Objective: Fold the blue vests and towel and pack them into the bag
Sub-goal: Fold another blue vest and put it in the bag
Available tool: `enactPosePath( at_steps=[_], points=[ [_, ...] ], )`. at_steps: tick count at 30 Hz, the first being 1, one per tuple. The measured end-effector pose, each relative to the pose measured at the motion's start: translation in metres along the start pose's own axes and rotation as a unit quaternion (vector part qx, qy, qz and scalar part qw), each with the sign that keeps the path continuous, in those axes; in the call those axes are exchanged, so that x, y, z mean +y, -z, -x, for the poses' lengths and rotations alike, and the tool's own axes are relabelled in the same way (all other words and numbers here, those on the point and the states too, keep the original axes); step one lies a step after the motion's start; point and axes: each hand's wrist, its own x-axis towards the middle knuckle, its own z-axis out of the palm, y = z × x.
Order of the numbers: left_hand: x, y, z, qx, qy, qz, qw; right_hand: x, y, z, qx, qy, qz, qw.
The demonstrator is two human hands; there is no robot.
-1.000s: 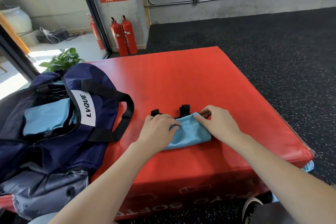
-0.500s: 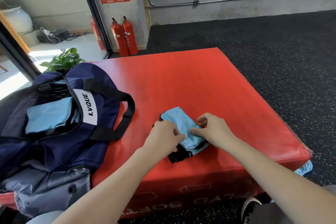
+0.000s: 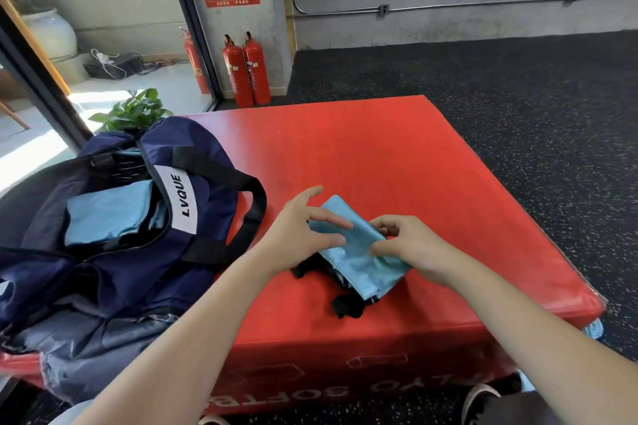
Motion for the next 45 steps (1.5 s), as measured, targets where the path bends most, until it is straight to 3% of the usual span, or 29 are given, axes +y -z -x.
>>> enactPosePath(
  at_steps=[2,4,9,14,18,22,27,31,37,45],
  points=[
    [0.0,0.007,0.003,-0.059,0.026,0.092,0.994,-0.005,0.001,0.003,-0.017,0.019,-0.007,1.0],
    [0.001,0.012,0.007,-0.078,0.045,0.116,0.989,-0.01,0.002,0.006,-0.032,0.025,-0.013,0.999],
    [0.0,0.015,0.017,0.002,0.033,0.096,0.995,-0.016,0.002,0.007,-0.052,0.018,-0.042,0.998],
    [-0.009,0.033,0.031,0.13,0.028,0.131,0.982,-0.024,-0.011,0.009,-0.071,-0.007,-0.063,0.995],
    [-0.012,0.05,0.05,0.197,0.017,0.148,0.969,-0.036,-0.038,0.011,0.033,0.078,-0.113,0.99],
    [-0.013,0.067,0.077,0.242,-0.018,0.097,0.965,-0.06,-0.071,0.009,0.125,0.132,-0.176,0.967],
    [-0.03,0.091,0.108,0.265,-0.026,0.087,0.96,-0.087,-0.112,0.002,0.174,0.201,-0.117,0.957],
    [-0.048,0.12,0.129,0.351,0.001,0.104,0.931,-0.119,-0.155,-0.01,0.143,0.258,-0.069,0.953],
    [-0.078,0.164,0.155,0.524,0.056,0.1,0.844,-0.166,-0.229,-0.043,0.074,0.276,0.009,0.958],
    [-0.113,0.206,0.158,0.563,0.135,0.042,0.814,-0.197,-0.305,-0.088,0.044,0.251,0.074,0.964]
  ],
)
